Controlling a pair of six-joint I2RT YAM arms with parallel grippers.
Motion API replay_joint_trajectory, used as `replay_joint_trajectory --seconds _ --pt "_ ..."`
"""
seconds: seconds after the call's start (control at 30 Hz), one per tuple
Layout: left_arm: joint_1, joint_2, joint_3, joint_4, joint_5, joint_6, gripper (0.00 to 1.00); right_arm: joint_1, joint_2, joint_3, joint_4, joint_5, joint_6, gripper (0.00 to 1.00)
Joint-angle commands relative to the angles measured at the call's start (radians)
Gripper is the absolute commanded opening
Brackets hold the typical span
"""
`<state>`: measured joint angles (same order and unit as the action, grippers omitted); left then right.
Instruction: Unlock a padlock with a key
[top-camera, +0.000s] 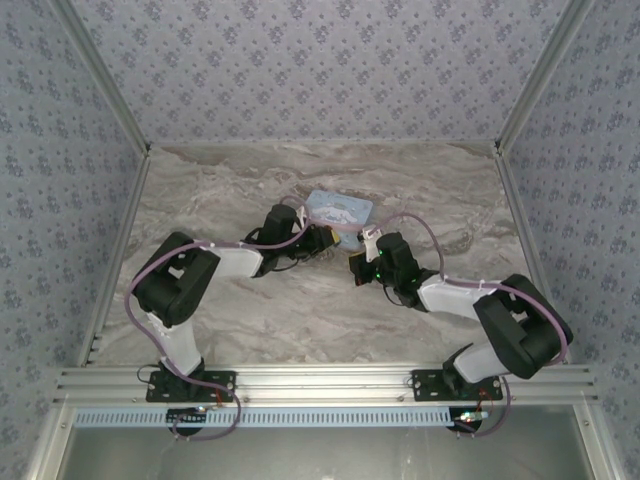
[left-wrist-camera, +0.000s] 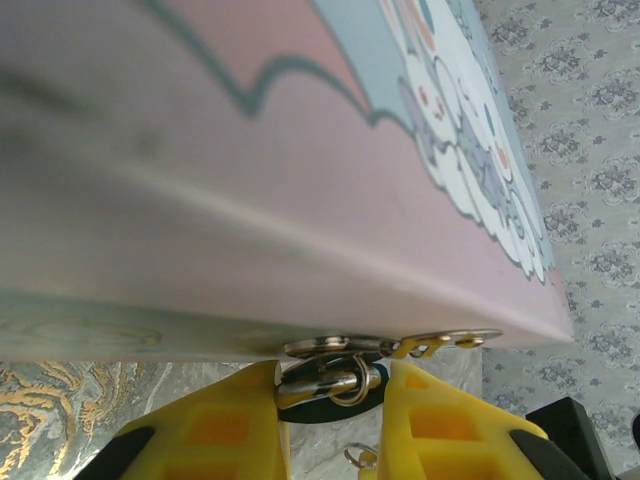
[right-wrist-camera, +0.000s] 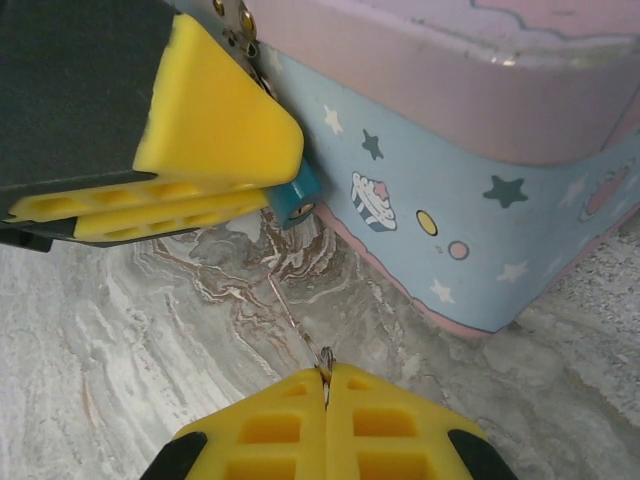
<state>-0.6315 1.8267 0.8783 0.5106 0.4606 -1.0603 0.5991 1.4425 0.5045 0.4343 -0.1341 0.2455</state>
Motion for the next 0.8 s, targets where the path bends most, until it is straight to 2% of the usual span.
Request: replay_joint_trajectory --seconds 0.0,0.77 --pt "-0.011 -0.043 0.036 0.007 0.036 -0.015 0.17 -0.001 0.023 0.009 0.030 0.028 -0.029 0.01" --pt "-0.012 -0.040 0.037 0.007 0.041 -0.015 0.16 -0.010 0.075 0.061 0.054 0.038 -0.019 0.01"
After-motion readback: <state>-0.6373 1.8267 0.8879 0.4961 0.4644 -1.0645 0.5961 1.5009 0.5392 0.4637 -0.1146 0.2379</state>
